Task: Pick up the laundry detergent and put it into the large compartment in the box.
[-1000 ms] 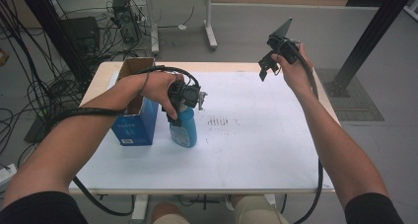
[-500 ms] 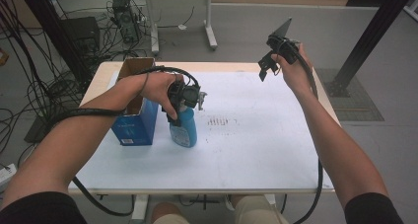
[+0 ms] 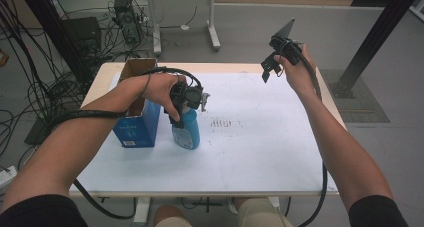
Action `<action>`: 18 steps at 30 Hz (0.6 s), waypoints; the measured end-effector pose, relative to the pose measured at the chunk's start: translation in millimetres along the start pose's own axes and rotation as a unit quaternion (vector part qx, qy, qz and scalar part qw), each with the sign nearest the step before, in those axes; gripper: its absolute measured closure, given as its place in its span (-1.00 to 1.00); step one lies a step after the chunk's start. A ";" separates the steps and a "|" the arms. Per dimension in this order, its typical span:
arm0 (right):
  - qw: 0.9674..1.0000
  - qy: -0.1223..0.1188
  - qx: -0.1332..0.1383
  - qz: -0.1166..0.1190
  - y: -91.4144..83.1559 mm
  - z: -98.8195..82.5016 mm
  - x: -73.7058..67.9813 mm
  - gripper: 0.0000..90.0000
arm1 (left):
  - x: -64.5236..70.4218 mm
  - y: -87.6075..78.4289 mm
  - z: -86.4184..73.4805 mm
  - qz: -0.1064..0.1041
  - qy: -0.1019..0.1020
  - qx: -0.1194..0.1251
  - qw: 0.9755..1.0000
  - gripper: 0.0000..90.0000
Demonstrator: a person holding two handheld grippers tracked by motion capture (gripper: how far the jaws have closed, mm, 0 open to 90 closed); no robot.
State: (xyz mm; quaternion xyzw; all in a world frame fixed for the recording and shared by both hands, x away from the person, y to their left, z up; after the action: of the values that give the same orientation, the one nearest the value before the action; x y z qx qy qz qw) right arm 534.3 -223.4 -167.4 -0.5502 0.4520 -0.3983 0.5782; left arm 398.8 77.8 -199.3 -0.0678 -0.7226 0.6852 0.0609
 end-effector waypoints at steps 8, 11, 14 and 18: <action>1.000 -0.001 -0.004 -0.001 2.1 2.5 -0.9 -0.82 | -3.0 -1.1 2.2 -0.007 -0.015 -0.002 1.000 -0.23; 1.000 -0.002 -0.007 -0.002 3.3 3.5 -1.6 -0.82 | -3.0 -1.6 2.2 -0.009 -0.021 0.001 1.000 -0.22; 1.000 -0.003 -0.007 -0.002 3.2 3.5 -1.4 -0.82 | -4.3 -4.1 1.1 -0.015 -0.034 0.007 0.999 -0.19; 1.000 -0.003 -0.007 -0.001 2.8 2.3 -1.1 -0.82 | -2.8 -7.2 1.4 -0.004 -0.040 0.004 0.999 -0.17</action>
State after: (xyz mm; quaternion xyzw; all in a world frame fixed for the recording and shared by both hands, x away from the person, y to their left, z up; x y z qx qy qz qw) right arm 536.1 -221.4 -170.2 -0.5556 0.4523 -0.3939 0.5758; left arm 401.2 75.5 -192.2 -0.0377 -0.7219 0.6901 0.0348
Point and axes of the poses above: each handheld gripper's, and its own axes: y roughly forward along the jaws, z roughly out of its top, x roughly to its right, the point moved 3 cm from there along y, roughly forward along the jaws, and after that the axes turned 2 degrees about -x, right-handed, at the moved point
